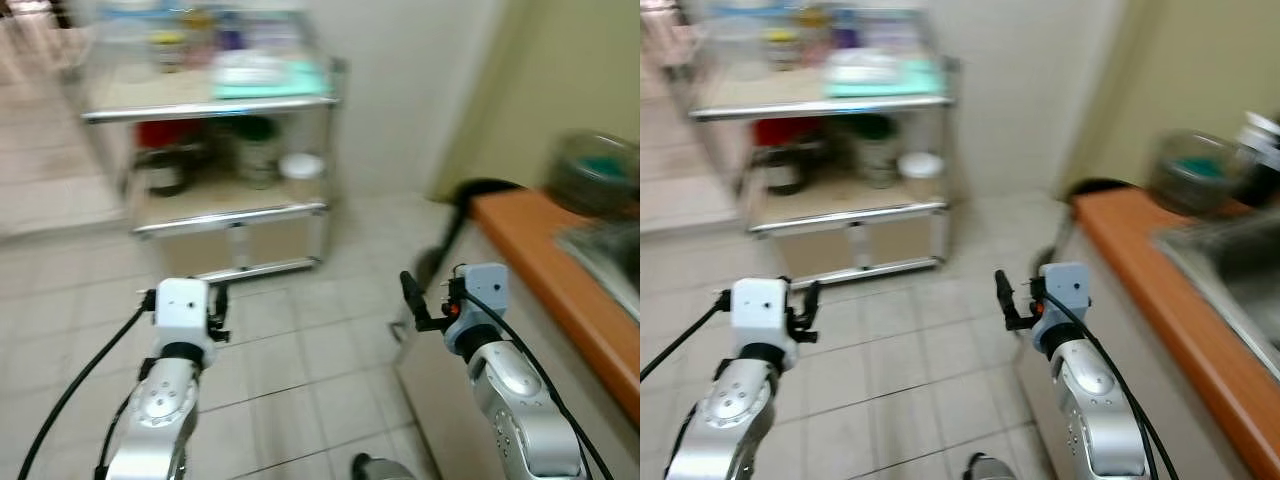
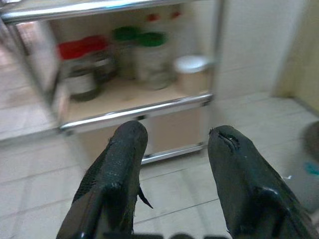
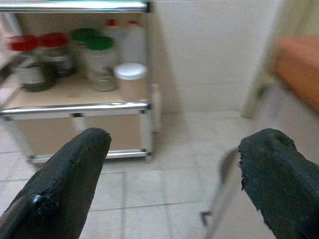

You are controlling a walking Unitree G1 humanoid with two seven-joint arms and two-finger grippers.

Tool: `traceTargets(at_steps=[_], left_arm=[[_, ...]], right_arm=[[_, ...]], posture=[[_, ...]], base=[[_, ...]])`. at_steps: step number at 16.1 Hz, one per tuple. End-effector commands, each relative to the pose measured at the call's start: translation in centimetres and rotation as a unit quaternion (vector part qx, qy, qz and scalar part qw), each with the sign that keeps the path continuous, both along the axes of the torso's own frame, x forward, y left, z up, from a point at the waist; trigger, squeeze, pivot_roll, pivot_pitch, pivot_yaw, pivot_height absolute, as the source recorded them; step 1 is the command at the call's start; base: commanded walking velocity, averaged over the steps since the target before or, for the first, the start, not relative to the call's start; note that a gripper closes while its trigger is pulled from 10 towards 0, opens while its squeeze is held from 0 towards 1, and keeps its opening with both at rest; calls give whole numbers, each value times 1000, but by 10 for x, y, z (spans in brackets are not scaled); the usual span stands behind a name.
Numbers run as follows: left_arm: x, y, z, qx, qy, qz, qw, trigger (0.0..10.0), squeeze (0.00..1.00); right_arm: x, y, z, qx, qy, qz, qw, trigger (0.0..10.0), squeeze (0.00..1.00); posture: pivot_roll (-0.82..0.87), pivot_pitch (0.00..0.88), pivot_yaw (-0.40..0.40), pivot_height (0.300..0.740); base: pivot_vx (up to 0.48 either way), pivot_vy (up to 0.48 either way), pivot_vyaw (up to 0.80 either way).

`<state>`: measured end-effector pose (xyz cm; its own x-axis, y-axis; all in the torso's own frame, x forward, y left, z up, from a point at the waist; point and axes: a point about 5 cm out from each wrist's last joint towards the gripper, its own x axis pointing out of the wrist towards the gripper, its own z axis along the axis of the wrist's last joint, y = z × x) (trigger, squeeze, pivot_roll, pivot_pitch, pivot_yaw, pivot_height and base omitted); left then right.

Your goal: Kitchen organization

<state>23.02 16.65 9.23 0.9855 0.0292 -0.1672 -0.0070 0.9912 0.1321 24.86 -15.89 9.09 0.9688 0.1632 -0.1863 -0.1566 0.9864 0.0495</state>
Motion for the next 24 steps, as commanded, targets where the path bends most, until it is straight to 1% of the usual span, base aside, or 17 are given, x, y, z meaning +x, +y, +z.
traceTargets(at_steps=[1,2,3,4,5,6,7,9,10,12,13,15,19,24], left_arm=[[2,0,6,3,-8,2,1000,10000,0],[2,0,7,2,-8,3,1000,10000,0],[2,1,8,1,-9,5,1000,10000,0],[2,2,10,-1,-10,8,1000,10000,0],[2,1,11,-3,-10,8,1000,10000,0],[2,1,11,-6,-8,8,1000,10000,0],[2,0,12,-10,-14,3,1000,10000,0],[1,-2,12,-7,-7,-2,1000,10000,0],[2,-3,12,-4,-4,-4,1000,10000,0],[1,-2,12,-3,-5,0,1000,10000,0],[2,-2,13,-2,-6,2,1000,10000,0],[2,-2,13,-5,-6,4,1000,10000,0],[7,-3,15,-9,-10,4,1000,10000,0],[7,-3,10,-22,2,10,1000,10000,0]], right_arm=[[0,-1,6,-3,-7,-4,1000,10000,671],[-1,-1,5,-4,-4,-6,1000,10000,725],[-3,-1,5,0,1,-11,1000,10000,1000],[-5,-1,5,21,6,-16,1000,10000,1000],[-5,-2,8,19,0,-18,1000,10000,1000],[-4,-3,9,0,-5,-14,1000,10000,1000],[-4,-2,10,-6,-9,-10,1000,10000,1000],[-3,-1,15,-8,-20,-11,1000,10000,1000],[-3,-1,16,-11,-22,-13,1000,10000,1000],[0,-1,20,3,-22,-19,1000,10000,1000],[2,-2,22,8,-21,-29,999,10000,1000],[6,-7,24,4,-23,-48,999,10000,1000],[7,-5,25,-6,-24,-39,999,10000,1000],[2,-7,22,-17,-19,-48,999,10000,1000]], posture=[[-60,0,10,740],[-58,0,9,740],[-57,0,7,740],[-54,0,8,740],[-50,0,8,740],[-50,0,8,740],[-47,0,6,740],[-42,0,2,740],[-40,0,-1,740],[-36,0,-5,740],[-31,0,-8,740],[-29,0,-9,740],[-28,0,-6,740],[-30,0,-2,740]], base=[[0,0,-800],[0,0,-800],[0,0,-800],[0,0,-800],[0,0,-800],[0,480,-800],[0,480,-800],[0,0,-800],[0,0,0],[0,0,0],[0,0,-800],[0,0,-800],[0,0,-800],[0,0,-800]])
